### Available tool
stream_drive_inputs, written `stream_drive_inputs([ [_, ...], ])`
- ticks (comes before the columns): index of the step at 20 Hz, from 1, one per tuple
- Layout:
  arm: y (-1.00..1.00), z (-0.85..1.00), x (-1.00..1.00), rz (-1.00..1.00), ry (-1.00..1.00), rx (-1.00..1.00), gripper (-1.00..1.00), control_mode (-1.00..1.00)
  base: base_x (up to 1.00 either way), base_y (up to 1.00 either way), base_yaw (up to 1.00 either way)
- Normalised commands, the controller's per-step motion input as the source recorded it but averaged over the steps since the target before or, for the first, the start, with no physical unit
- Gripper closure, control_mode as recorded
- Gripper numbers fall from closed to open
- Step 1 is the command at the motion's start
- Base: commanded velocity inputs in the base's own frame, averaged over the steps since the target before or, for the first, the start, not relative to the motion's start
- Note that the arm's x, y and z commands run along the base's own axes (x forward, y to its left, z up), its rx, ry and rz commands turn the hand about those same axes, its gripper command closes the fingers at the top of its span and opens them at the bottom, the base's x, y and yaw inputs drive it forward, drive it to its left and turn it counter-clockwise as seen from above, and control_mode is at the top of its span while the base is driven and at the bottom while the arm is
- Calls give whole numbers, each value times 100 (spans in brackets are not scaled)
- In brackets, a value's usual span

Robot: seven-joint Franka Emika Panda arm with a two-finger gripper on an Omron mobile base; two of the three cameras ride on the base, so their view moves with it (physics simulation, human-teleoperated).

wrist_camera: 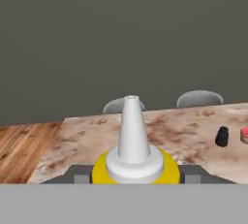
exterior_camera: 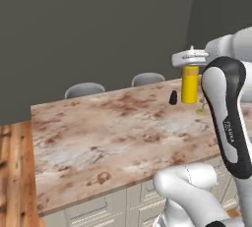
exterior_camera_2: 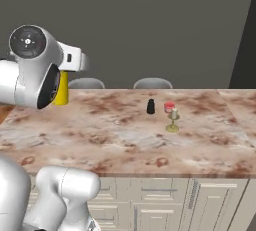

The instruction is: Move the mustard and shaker from the cabinet to the dining counter.

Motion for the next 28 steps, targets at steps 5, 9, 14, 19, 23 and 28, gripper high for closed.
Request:
stream_drive_inputs([
  [5, 61, -33, 95, -62, -18, -21, 100, -100, 0, 0, 0],
  [9, 24, -47, 93, -70, -8, -12, 100, -100, 0, 0, 0],
  [14, 0, -53, 100, -66, 0, -2, 100, -100, 0, 0, 0],
  [19, -23, -42, 44, -48, 5, 4, 100, -100, 0, 0, 0],
  [23, -57, -38, 9, -17, 3, 22, 100, -100, 0, 0, 0],
  [28, -74, -42, 33, 0, 2, 27, 100, -100, 0, 0, 0],
])
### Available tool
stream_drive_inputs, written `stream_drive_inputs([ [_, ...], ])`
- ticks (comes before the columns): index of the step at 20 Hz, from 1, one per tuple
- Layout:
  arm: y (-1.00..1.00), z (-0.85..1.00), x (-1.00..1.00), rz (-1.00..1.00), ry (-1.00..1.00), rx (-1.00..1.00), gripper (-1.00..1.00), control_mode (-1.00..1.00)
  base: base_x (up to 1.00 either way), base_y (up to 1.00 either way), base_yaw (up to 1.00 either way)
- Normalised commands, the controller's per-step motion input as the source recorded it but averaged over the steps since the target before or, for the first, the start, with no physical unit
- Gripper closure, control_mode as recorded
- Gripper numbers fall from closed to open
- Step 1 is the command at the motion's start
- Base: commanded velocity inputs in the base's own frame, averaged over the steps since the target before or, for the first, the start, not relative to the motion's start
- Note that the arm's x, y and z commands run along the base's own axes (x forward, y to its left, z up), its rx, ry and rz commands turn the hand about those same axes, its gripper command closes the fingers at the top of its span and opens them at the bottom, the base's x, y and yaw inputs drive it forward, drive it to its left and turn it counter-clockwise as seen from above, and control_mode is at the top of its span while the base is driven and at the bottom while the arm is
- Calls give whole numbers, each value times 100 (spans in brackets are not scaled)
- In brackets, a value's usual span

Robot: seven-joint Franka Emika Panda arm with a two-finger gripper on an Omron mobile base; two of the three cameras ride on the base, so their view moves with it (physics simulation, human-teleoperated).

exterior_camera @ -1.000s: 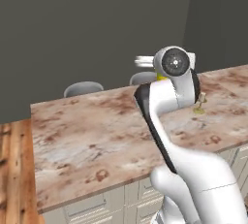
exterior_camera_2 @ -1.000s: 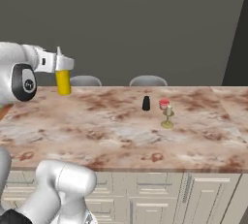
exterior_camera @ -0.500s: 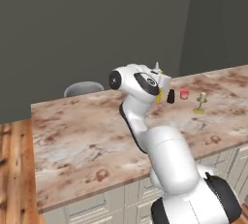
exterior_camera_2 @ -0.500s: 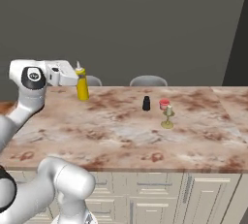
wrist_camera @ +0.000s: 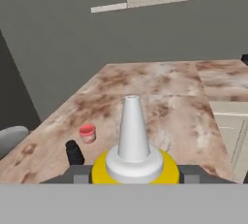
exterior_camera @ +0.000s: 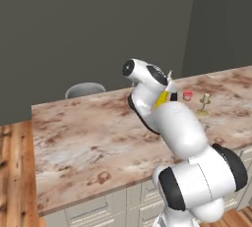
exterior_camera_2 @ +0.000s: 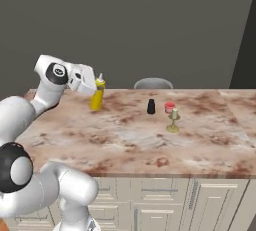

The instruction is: Move the mustard and shaker from the cabinet to the dining counter.

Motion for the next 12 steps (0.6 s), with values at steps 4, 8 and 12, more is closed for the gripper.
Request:
stream_drive_inputs([
  [4, -64, -52, 45, 2, 0, 18, 100, -100, 0, 0, 0],
  [8, -36, -84, 17, 5, -9, 4, 100, -100, 0, 0, 0],
  [12, -14, -93, 0, 2, -18, 0, 100, -100, 0, 0, 0],
])
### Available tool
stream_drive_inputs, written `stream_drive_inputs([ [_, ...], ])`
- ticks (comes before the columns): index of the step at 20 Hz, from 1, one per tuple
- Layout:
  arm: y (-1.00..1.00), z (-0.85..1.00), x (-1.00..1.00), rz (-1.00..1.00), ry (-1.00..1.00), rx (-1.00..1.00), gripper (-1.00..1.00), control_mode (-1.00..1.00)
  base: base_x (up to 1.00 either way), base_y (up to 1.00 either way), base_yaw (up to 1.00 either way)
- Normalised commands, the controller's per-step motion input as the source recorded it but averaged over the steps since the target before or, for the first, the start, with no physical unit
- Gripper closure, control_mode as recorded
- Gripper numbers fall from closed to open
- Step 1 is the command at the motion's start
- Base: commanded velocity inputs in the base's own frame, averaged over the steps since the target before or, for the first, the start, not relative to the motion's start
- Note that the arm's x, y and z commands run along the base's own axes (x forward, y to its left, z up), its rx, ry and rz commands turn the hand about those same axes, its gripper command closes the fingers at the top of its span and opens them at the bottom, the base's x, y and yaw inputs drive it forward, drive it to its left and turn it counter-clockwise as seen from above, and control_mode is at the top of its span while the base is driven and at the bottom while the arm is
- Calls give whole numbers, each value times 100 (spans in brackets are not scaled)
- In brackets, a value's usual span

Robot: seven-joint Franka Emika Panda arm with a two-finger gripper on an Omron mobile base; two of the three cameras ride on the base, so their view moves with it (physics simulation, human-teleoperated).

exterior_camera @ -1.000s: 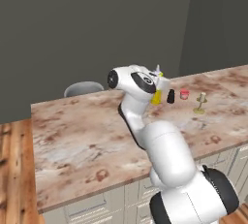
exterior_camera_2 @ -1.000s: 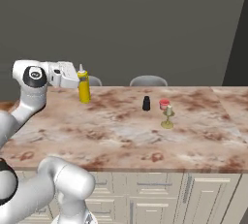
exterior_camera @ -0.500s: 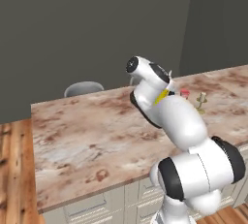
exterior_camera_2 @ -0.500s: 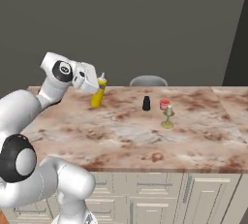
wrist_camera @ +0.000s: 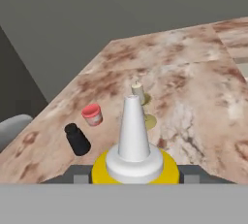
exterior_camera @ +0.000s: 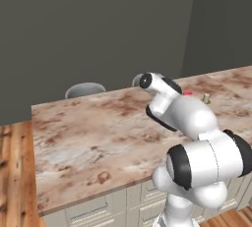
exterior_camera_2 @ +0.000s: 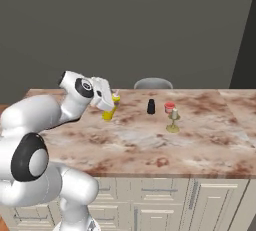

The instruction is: Move the mustard and shaker from the cabinet to the dining counter.

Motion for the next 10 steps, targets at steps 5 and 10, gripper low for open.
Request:
stream_drive_inputs([
  [5, 0, -71, 0, 0, -17, 0, 100, -100, 0, 0, 0],
  [10, 2, -28, 5, 0, -5, -2, 100, -100, 0, 0, 0],
])
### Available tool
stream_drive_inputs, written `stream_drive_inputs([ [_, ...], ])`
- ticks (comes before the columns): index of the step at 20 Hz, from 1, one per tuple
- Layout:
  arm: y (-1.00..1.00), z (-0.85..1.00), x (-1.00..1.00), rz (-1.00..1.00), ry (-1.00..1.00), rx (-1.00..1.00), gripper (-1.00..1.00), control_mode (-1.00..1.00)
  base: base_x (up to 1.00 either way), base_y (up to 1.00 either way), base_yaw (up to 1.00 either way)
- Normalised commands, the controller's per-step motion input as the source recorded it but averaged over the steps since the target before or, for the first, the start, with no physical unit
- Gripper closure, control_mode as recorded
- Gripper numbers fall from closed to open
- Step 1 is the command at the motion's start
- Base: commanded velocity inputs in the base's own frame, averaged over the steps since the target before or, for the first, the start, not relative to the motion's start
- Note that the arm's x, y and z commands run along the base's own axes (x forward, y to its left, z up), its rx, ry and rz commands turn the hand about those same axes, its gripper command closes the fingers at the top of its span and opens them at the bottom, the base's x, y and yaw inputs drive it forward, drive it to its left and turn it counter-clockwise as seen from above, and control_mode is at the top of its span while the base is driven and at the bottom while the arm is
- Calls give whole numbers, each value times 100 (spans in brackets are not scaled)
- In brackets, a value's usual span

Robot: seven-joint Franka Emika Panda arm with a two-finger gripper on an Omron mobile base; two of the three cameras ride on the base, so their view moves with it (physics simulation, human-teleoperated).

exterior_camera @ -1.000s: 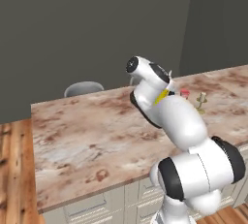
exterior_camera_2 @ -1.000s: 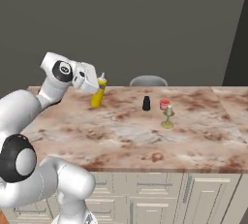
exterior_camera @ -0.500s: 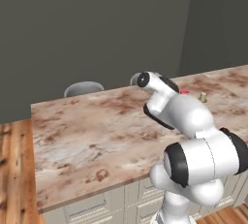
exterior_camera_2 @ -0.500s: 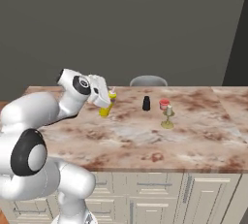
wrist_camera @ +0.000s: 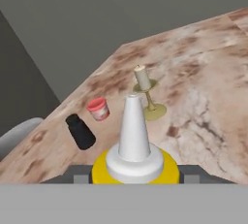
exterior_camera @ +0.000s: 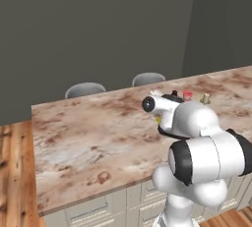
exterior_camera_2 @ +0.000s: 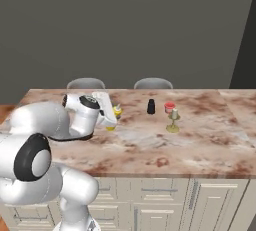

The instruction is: Move the mustard and shaker from the cabinet to the dining counter.

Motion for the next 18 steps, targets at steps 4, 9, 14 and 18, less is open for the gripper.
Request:
stream_drive_inputs([
  [4, 6, -9, 24, 0, 0, -1, 100, -100, 0, 0, 0],
  [9, 16, -5, 26, -2, 0, -1, 100, -100, 0, 0, 0],
  [14, 25, -21, 10, -2, 0, -3, 100, -100, 0, 0, 0],
  [18, 28, -26, 7, -2, 0, -4, 100, -100, 0, 0, 0],
])
